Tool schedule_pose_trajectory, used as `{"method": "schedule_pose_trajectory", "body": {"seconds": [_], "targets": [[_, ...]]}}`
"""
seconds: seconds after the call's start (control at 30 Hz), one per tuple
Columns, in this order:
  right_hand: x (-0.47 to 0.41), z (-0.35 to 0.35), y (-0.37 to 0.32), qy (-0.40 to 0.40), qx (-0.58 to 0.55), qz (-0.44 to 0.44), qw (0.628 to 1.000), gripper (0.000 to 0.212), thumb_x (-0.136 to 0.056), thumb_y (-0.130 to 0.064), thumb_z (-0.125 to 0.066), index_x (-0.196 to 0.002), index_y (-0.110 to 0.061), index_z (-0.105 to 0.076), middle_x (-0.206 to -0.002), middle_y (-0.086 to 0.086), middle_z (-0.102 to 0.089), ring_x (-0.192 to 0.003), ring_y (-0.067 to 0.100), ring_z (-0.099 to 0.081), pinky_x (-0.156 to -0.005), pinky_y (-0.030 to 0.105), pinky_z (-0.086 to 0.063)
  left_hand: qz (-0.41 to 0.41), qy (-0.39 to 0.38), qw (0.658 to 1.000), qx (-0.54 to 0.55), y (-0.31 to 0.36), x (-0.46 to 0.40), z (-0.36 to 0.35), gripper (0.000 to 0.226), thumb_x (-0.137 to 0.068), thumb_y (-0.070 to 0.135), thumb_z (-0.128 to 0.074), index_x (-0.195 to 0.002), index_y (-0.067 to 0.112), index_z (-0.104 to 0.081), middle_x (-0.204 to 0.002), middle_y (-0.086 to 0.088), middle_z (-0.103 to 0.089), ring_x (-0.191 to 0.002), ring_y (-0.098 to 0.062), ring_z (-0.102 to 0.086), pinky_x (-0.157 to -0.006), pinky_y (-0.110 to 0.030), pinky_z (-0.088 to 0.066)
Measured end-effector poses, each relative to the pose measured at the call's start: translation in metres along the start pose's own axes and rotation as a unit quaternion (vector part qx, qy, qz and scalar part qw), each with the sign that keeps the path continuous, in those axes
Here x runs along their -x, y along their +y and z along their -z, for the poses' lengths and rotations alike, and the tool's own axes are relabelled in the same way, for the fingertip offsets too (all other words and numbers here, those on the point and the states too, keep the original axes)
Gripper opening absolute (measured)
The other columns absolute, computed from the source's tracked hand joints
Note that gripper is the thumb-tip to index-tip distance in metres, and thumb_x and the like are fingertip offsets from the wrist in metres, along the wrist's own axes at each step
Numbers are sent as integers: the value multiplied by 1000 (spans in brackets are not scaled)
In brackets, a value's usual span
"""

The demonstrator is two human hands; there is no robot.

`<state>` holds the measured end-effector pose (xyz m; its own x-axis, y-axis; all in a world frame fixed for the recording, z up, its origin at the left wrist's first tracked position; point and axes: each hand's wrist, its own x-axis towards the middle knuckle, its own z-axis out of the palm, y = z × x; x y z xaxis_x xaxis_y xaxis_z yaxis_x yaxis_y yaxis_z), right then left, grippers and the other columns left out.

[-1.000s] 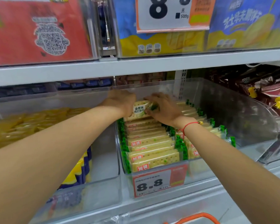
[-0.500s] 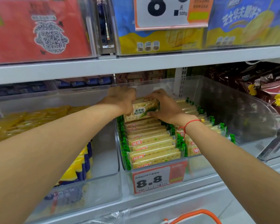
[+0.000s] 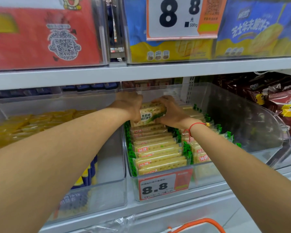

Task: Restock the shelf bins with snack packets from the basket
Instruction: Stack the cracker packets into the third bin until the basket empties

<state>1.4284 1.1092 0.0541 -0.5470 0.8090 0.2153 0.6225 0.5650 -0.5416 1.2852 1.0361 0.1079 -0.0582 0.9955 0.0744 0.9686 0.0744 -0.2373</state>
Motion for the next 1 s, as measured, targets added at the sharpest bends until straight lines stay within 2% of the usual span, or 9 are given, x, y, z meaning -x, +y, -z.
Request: {"method": "schedule_pose_trajectory", "body": {"seconds": [0.17,0.3,0.43,0.5,0.6,0.73,0.8,0.9,1.0], "targets": [[10,8,-5,-3,60,-24,998,76,-80,-19,-73,-144,-29,-34,-154,0,-19,-134,29,-37,-107,37,-39,13,25,999,-37,3,8,6,35,-87,18,-61,-121,13,-53,-113,-7,-56,-102,-23,-55,-74,-29,-38],[32,18,-15,14,71,-57,996,63,-85,-27,-69,-140,-22,-40,-148,4,-33,-124,26,-47,-102,33,-39,46,68,997,-9,4,29,17,32,-88,15,-58,-120,12,-56,-112,-7,-60,-106,-27,-58,-83,-33,-44],[74,33,-31,78,19,-75,994,29,-81,-41,-70,-103,-24,-64,-107,4,-65,-89,21,-63,-82,34,-53,79,78,987,119,16,69,33,37,-87,23,-61,-123,17,-54,-118,-9,-58,-109,-29,-57,-74,-30,-38],[101,41,-45,104,-38,-63,992,11,-82,-34,-71,-83,-26,-64,-87,5,-69,-79,18,-63,-75,34,-53,88,88,976,180,23,96,37,33,-86,26,-58,-119,21,-57,-116,-8,-62,-106,-30,-59,-75,-31,-41],[147,48,-64,115,-111,-56,986,7,-82,-23,-72,-77,-22,-68,-76,12,-69,-68,14,-58,-72,34,-51,104,133,951,261,36,142,38,26,-83,26,-56,-107,31,-65,-110,-1,-68,-103,-31,-62,-85,-37,-49],[206,40,-70,101,-119,-70,985,12,-81,-18,-72,-72,-25,-66,-62,2,-61,-60,10,-54,-66,29,-46,126,97,934,321,62,201,25,21,-83,26,-54,-99,35,-66,-107,4,-70,-104,-29,-63,-84,-35,-49],[236,29,-67,78,-113,-90,986,15,-81,-20,-70,-72,-30,-65,-62,0,-62,-62,16,-58,-69,34,-50,127,73,933,330,75,228,11,23,-85,25,-52,-101,31,-67,-109,1,-69,-105,-31,-61,-81,-34,-48],[283,7,-60,10,-129,-142,981,9,-86,-10,-64,-81,-17,-67,-61,2,-61,-57,12,-58,-69,32,-51,130,25,925,356,89,262,-20,21,-84,23,-53,-98,27,-68,-108,-1,-69,-106,-29,-61,-85,-34,-50],[325,-24,-49,-72,-124,-171,975,11,-87,-4,-61,-85,-12,-69,-62,-1,-61,-52,4,-57,-61,21,-49,131,-44,920,368,104,292,-60,18,-85,23,-54,-95,28,-68,-106,2,-69,-106,-26,-61,-86,-31,-47]]}}
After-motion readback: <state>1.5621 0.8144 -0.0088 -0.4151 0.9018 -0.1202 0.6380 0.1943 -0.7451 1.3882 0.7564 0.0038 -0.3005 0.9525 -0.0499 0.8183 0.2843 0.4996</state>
